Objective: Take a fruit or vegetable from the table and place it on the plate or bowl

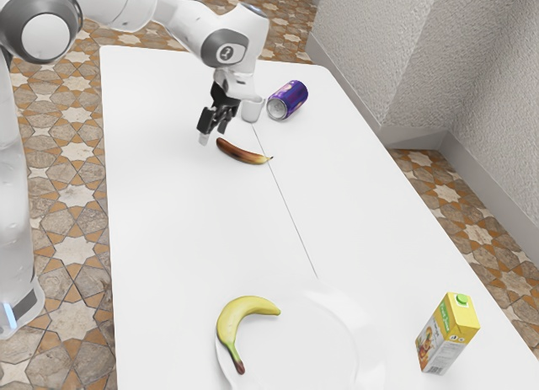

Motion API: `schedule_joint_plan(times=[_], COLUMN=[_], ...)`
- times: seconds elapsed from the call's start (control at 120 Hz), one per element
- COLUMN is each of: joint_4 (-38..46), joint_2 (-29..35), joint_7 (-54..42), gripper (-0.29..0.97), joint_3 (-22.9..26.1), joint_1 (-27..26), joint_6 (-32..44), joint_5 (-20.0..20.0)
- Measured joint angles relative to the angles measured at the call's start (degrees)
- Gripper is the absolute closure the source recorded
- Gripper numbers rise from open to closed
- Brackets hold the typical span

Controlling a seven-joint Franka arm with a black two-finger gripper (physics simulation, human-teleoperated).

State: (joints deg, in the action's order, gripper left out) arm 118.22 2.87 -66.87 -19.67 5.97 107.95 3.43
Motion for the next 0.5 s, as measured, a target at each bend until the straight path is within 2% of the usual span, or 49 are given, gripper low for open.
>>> schedule_joint_plan(times=[0.5], joint_4=[0.24], joint_2=[-1.03], joint_7=[1.76], gripper=[0.0], joint_3=[0.6], joint_1=[-3.37], joint_6=[1.23], joint_5=[-0.08])
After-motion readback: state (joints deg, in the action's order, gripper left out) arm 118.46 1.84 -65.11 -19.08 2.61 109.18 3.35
